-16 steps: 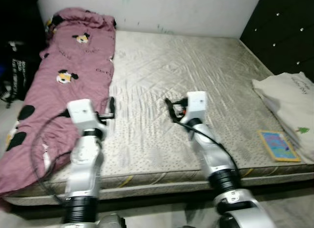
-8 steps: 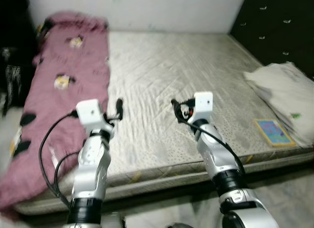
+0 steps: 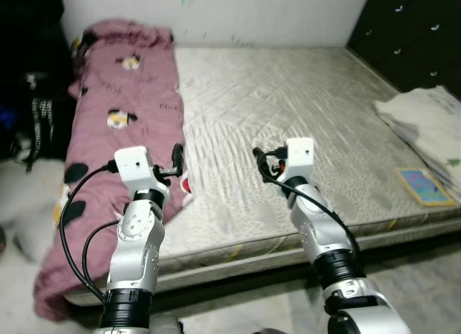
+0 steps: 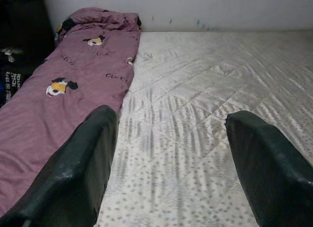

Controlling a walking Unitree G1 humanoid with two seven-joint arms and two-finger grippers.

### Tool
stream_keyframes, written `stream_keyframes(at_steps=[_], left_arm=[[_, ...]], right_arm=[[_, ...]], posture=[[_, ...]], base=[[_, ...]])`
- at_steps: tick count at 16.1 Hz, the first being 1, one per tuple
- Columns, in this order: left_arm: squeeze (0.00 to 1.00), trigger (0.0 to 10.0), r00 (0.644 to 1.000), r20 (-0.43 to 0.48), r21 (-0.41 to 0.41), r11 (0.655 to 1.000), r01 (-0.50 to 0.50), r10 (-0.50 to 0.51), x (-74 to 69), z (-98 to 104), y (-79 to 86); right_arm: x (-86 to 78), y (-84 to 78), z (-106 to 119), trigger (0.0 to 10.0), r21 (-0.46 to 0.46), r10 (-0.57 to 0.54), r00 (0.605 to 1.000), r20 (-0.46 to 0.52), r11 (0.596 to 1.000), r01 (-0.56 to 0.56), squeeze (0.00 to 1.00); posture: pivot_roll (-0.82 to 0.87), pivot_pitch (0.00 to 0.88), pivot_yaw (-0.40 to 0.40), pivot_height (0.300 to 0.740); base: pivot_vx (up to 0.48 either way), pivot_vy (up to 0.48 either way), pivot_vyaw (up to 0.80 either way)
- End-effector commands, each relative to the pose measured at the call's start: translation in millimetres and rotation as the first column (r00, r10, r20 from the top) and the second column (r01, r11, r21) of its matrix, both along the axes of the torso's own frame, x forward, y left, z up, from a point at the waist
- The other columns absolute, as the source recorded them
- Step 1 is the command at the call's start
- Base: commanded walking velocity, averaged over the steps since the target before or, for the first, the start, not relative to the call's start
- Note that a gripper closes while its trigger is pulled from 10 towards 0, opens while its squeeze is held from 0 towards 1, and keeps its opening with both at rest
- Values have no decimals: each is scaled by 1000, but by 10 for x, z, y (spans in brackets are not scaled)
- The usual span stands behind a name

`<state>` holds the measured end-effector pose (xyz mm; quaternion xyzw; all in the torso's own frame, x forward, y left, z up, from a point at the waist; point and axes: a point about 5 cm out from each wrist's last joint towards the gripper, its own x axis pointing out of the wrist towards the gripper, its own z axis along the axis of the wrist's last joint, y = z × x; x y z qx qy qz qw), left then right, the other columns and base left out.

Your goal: Clean up the room

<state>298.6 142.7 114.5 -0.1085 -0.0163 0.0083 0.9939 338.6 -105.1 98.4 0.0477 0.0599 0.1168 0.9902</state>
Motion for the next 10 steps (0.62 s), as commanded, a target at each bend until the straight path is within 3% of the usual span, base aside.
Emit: stream_keyframes(at_steps=[1, 7, 10], left_arm=[[0, 10000, 1000, -2, 10, 1000, -13, 13, 8, 8, 53], [0, 10000, 999, 18, 21, 999, -27, 27, 53, 53, 60], [0, 10000, 998, 45, 80, 996, -38, 35, 71, 115, 99]], right_arm=[[29, 77, 75, 10000, 9, 15, 1000, 20, 1000, -15, 0], [71, 68, 116, 10000, 5, 11, 999, 35, 1000, -11, 0], [130, -33, 228, 10000, 29, -48, 997, 65, 999, 46, 0]], posture=[[108, 0, -90, 740], [103, 0, -87, 740], [96, 0, -80, 740]], base=[[0, 480, 0], [0, 480, 0], [0, 111, 0]])
